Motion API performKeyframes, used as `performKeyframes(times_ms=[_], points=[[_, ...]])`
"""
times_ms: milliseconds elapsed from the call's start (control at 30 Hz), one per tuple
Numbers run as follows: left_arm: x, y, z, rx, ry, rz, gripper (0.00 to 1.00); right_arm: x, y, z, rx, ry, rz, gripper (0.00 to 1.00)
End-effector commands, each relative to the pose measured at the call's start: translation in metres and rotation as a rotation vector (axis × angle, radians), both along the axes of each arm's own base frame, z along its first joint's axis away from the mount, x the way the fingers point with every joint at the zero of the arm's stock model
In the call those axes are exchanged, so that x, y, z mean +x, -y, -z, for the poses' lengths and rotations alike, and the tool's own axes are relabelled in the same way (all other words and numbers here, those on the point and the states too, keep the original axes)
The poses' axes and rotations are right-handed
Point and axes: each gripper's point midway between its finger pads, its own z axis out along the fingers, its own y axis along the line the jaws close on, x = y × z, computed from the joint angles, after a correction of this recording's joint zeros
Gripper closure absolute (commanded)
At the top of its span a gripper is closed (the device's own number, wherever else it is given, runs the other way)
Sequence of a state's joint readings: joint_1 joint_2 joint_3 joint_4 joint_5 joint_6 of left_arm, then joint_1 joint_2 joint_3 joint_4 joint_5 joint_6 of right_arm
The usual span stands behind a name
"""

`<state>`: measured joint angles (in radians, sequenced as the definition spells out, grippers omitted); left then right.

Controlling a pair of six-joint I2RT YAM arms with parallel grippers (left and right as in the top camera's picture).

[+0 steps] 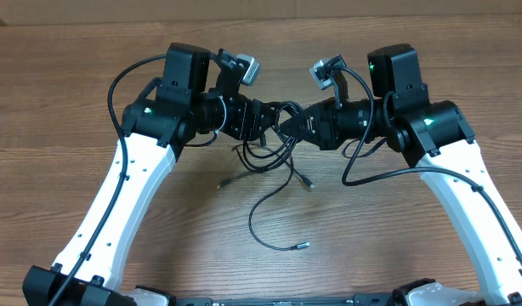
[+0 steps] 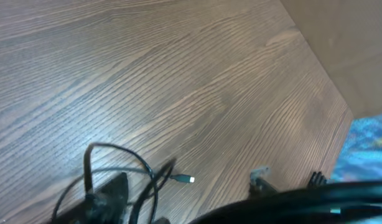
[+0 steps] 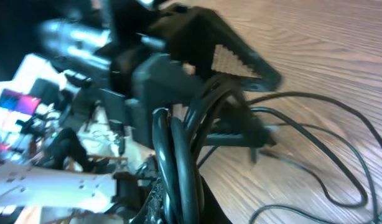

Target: Untangle cables

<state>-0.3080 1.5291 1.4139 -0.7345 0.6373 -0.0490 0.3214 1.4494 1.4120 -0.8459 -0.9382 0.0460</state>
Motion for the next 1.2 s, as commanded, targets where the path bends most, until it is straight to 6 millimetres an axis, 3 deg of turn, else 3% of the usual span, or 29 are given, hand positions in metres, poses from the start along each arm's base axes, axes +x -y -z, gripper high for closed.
performKeyframes(times_ms=[0, 33, 167, 200, 267, 300, 333, 367, 567, 667, 733, 800, 867, 1000, 1167], points=[[-0.006, 0.006, -0.011, 0.0, 0.075, 0.076, 0.71, -0.016, -0.008, -0.018, 0.084, 0.043, -0.107, 0.96], [-0.008, 0.006, -0.011, -0.003, 0.076, 0.09, 0.92, -0.016, -0.008, -0.018, 0.084, 0.04, -0.107, 0.96], [-0.016, 0.008, -0.01, -0.014, 0.049, 0.116, 0.96, -0.017, -0.007, -0.017, 0.081, 0.035, -0.105, 0.94], [-0.016, 0.008, -0.009, -0.013, 0.043, 0.116, 0.96, -0.016, -0.007, -0.015, 0.071, 0.031, -0.098, 0.86], [-0.017, 0.007, -0.009, -0.011, 0.039, 0.115, 0.96, -0.013, -0.004, -0.009, 0.039, 0.021, -0.072, 0.55], [-0.016, 0.007, -0.008, -0.007, 0.04, 0.112, 0.96, -0.01, 0.001, 0.0, -0.011, 0.002, -0.033, 0.18], [-0.016, 0.007, -0.008, -0.006, 0.039, 0.106, 0.96, -0.008, 0.003, 0.005, -0.038, -0.008, -0.012, 0.03], [-0.014, 0.005, -0.007, 0.001, 0.035, 0.087, 0.96, -0.006, 0.008, 0.013, -0.082, -0.023, 0.019, 0.0], [0.01, -0.03, -0.005, 0.094, -0.022, -0.247, 0.96, -0.004, 0.012, 0.02, -0.118, -0.033, 0.044, 0.0], [0.017, -0.044, -0.019, 0.06, -0.038, -0.418, 0.96, -0.004, 0.012, 0.019, -0.117, -0.024, 0.043, 0.0], [0.017, -0.034, -0.036, -0.034, -0.039, -0.422, 0.96, -0.003, 0.01, 0.017, -0.11, -0.011, 0.037, 0.0], [0.013, -0.005, -0.061, -0.145, 0.009, -0.314, 0.96, -0.004, 0.006, 0.012, -0.088, 0.027, 0.006, 0.0], [0.009, 0.013, -0.073, -0.184, 0.048, -0.257, 0.96, -0.003, 0.002, 0.004, -0.048, 0.057, -0.019, 0.02], [0.005, 0.027, -0.068, -0.124, 0.087, -0.293, 0.96, -0.004, -0.005, -0.011, 0.021, 0.104, -0.061, 0.19], [0.01, 0.022, -0.069, -0.112, 0.105, -0.324, 0.96, -0.004, -0.005, -0.01, 0.018, 0.103, -0.06, 0.76]])
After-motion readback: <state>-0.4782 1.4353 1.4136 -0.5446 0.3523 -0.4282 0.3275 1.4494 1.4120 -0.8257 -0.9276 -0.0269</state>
